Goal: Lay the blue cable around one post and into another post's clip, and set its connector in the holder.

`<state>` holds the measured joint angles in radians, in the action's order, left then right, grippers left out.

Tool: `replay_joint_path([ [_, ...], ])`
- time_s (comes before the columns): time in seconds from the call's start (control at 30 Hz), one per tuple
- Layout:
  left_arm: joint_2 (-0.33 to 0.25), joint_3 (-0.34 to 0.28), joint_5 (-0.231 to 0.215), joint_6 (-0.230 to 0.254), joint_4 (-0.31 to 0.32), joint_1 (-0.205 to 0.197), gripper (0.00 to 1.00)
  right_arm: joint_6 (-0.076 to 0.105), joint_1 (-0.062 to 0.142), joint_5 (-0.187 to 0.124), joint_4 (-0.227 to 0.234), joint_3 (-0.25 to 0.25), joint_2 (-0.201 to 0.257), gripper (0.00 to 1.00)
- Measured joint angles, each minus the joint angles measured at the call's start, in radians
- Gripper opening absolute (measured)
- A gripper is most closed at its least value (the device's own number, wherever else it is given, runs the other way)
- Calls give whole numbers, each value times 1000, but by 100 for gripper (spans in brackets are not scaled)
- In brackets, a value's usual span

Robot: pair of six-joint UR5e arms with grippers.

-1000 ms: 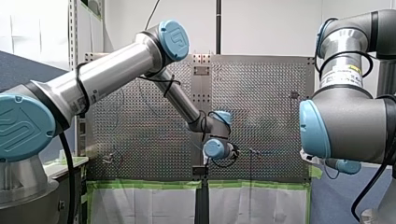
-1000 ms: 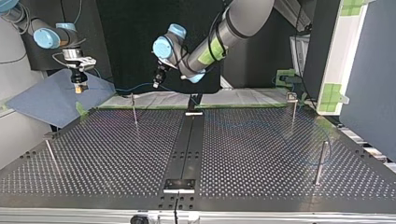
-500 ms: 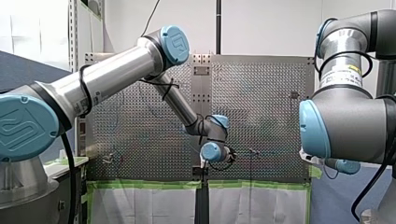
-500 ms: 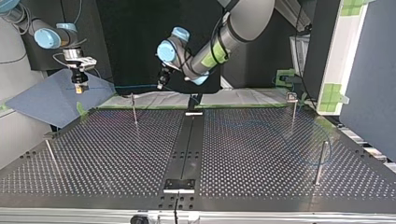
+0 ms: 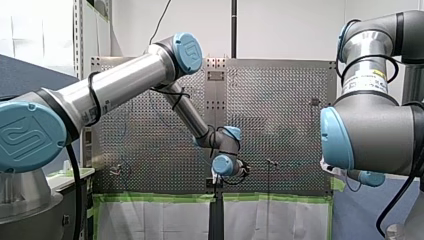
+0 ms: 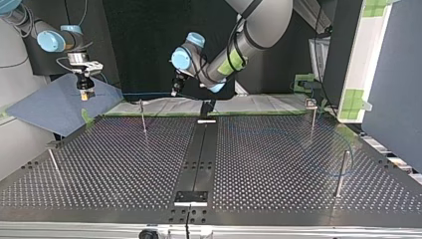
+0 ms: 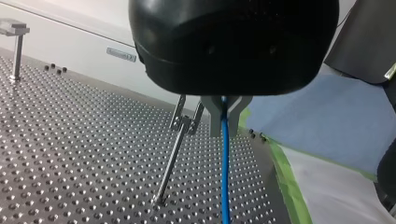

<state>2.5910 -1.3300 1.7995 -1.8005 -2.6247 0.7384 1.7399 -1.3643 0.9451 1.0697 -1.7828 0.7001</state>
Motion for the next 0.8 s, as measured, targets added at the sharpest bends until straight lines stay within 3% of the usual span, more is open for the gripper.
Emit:
replay_joint_path([
  [0.2, 1, 0, -8, -8, -1, -13, 0, 11, -3, 3, 5, 2, -1, 0],
  [0.43, 1, 1, -12, -15, -5, -22, 0, 43, -8, 12, 22, 3, -1, 0],
  [0.8, 1, 5, -26, -20, -18, -28, 0, 85, -11, 62, 27, 11, -4, 0],
])
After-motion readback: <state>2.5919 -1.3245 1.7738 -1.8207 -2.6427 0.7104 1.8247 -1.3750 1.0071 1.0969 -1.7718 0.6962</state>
